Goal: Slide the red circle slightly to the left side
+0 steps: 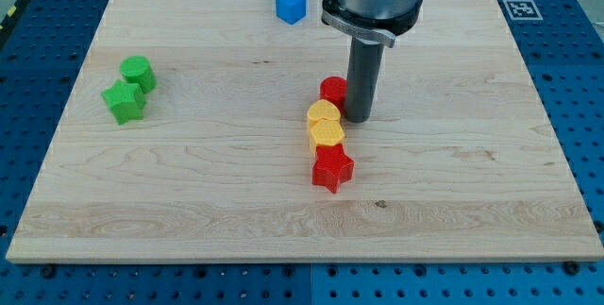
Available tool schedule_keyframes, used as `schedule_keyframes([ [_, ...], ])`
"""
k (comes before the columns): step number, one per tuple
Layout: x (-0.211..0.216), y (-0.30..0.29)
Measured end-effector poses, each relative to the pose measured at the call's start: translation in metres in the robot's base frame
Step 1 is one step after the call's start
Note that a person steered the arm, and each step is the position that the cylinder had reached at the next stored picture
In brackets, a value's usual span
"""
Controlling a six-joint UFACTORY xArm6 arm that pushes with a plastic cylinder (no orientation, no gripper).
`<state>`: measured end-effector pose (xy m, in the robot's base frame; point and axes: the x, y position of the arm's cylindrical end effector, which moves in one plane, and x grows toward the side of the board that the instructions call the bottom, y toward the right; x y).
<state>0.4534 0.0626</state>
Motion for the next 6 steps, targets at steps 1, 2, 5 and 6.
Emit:
schedule_keyframes([
  [1,-0.007,0.011],
  [2,-0.019,0.023],
  [5,-0.023,0.023],
  [6,-0.023,0.023],
])
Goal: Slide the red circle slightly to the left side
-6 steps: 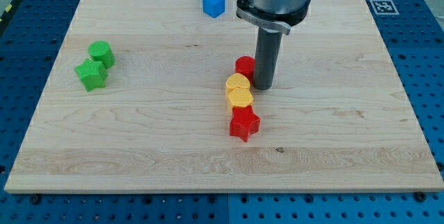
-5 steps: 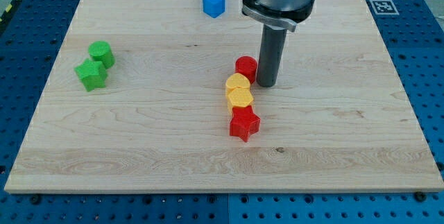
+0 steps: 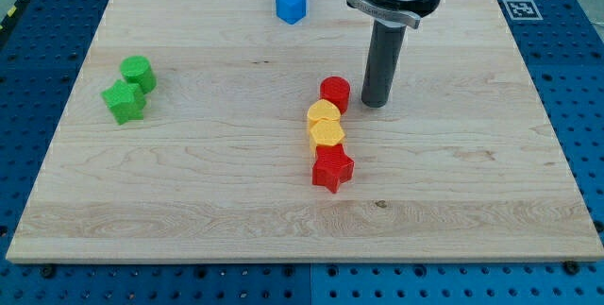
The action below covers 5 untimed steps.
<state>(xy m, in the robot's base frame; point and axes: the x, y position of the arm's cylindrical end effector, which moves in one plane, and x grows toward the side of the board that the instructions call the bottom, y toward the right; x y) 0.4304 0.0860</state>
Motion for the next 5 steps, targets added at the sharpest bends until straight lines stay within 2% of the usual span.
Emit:
schedule_keyframes([
  [4,0.0,-0.041],
  [5,-0.021,-0.042],
])
